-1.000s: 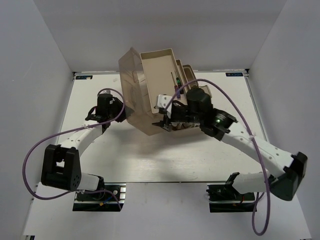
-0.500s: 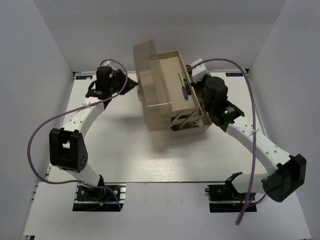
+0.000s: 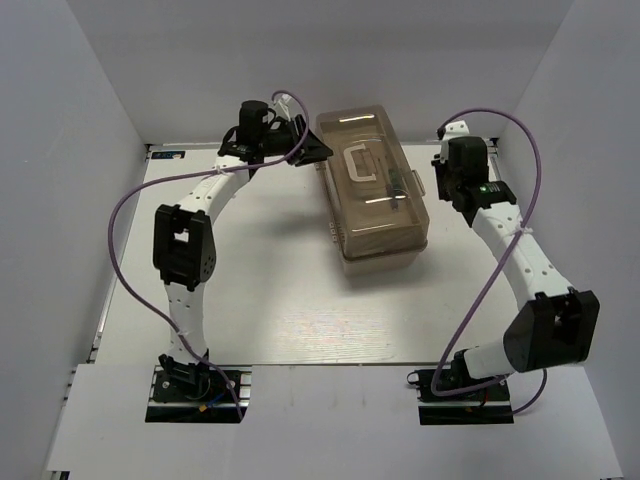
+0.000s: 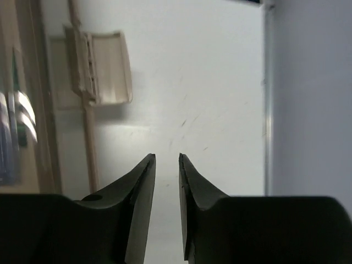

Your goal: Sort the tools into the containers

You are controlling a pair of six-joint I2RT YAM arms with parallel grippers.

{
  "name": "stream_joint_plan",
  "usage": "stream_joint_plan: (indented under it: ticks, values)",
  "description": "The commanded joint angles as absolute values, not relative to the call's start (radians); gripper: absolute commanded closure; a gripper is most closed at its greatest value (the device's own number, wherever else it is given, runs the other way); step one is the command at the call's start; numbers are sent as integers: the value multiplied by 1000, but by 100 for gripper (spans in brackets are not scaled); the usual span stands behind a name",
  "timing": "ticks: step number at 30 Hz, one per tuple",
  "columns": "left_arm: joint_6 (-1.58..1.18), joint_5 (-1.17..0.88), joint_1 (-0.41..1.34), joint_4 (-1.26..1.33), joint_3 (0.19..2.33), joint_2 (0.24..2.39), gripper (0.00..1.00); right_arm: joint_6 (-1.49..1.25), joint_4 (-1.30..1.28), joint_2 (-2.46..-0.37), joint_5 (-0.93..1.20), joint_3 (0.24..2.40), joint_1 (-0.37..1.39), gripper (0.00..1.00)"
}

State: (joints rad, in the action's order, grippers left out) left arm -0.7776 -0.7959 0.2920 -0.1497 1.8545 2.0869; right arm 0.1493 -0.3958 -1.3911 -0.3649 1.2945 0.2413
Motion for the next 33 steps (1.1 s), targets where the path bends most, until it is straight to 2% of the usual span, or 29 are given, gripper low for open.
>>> stream_joint_plan:
  ticks: [1,3,8,10,13,15,19,26,28,29,31,32,33]
  values:
    - [-679,-858,302,-238,1947,2016,51,78,-523,-1437,-175,1339,207,70]
    - [-635,-732,284,-284,1938,1945,48,90,-554,-1463,-68,1358,193,67]
    - [-528,-523,265,-348,1786,1708,42,112,-627,-1535,93,1396,183,69]
    - [-506,-488,256,-387,1708,1606,38,109,-652,-1554,164,1408,183,71]
    - [-506,-436,256,-385,1432,1447,31,106,-676,-1566,280,1419,183,72]
    - [-506,-413,256,-385,1338,1378,28,101,-684,-1563,331,1428,186,72]
    - [-518,-403,256,-376,1131,1257,26,92,-696,-1566,402,1442,187,75]
    - [-529,-394,256,-364,1049,1186,24,78,-718,-1583,427,1448,186,77]
    - [-517,-383,256,-364,1049,1186,21,83,-716,-1580,393,1445,187,73]
    - [-517,-383,256,-373,1049,1186,21,84,-713,-1578,291,1447,189,66]
    - [-488,-351,256,-400,1049,1186,19,101,-700,-1566,227,1445,184,59]
    - [-488,-351,256,-420,1049,1186,18,109,-698,-1560,200,1440,183,46]
    - [-473,-324,256,-429,1049,1175,18,120,-701,-1548,116,1433,181,40]
